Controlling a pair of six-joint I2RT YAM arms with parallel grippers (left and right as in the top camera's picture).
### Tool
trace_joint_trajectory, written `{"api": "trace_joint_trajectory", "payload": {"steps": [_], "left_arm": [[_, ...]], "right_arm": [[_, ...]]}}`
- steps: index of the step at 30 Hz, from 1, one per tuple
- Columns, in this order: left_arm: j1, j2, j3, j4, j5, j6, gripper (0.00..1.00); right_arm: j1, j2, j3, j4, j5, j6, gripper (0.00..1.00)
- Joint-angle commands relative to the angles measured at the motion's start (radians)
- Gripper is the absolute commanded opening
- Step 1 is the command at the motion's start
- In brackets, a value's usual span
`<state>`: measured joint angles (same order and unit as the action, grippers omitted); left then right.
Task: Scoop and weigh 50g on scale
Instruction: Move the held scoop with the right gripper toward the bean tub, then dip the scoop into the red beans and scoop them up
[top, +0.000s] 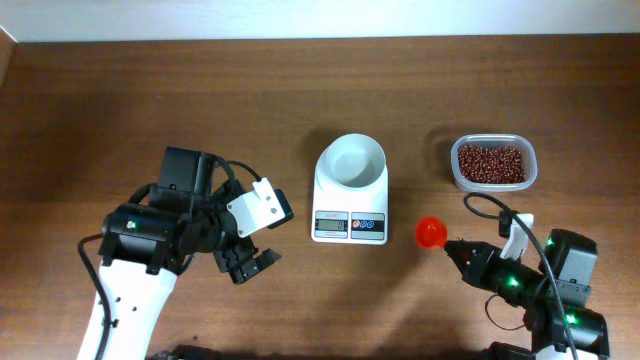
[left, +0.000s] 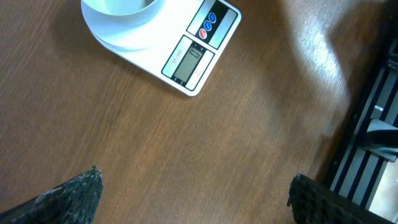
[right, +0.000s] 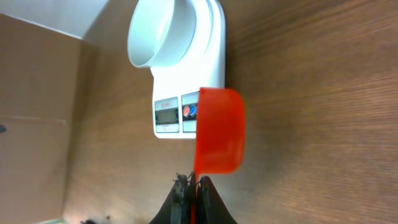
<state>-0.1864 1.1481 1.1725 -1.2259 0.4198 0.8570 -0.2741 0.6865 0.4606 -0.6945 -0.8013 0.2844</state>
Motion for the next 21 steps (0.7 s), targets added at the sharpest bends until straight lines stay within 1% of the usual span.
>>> {"api": "trace_joint_trajectory", "payload": {"steps": [1, 3, 5, 7, 8, 12, 14, 17, 21], "left_arm": [[0.006, -0.009, -0.007, 0.002, 0.022, 0.008, 0.99], [0.006, -0.009, -0.007, 0.002, 0.021, 0.008, 0.99], [0.006, -0.009, -0.007, 0.002, 0.021, 0.008, 0.99], [0.006, -0.009, -0.007, 0.002, 0.022, 0.008, 0.99], [0.006, -0.009, -0.007, 0.002, 0.022, 0.008, 0.99], [0.006, -0.009, -0.007, 0.002, 0.021, 0.008, 0.99], [0.006, -0.009, -0.007, 0.002, 0.021, 0.008, 0.99], [0.006, -0.009, -0.007, 0.002, 0.021, 0.008, 0.99], [0.006, -0.009, -0.007, 0.002, 0.022, 0.008, 0.99]], "right_arm": [[0.005, -0.003, 0.108, -0.035, -0.059, -0.043, 0.04], [0.005, -0.003, 0.172, -0.040, -0.121, -0.041, 0.04], [0.005, -0.003, 0.256, -0.098, -0.082, -0.045, 0.04], [0.005, -0.003, 0.299, -0.141, 0.018, -0.063, 0.04], [0.005, -0.003, 0.324, -0.166, 0.089, -0.106, 0.04], [0.005, -0.003, 0.418, -0.226, 0.344, -0.174, 0.04], [0.005, 0.002, 0.444, -0.216, 0.449, -0.184, 0.04], [0.006, 0.048, 0.447, -0.156, 0.474, -0.228, 0.04], [0.006, 0.223, 0.466, -0.084, 0.539, -0.319, 0.04]]}}
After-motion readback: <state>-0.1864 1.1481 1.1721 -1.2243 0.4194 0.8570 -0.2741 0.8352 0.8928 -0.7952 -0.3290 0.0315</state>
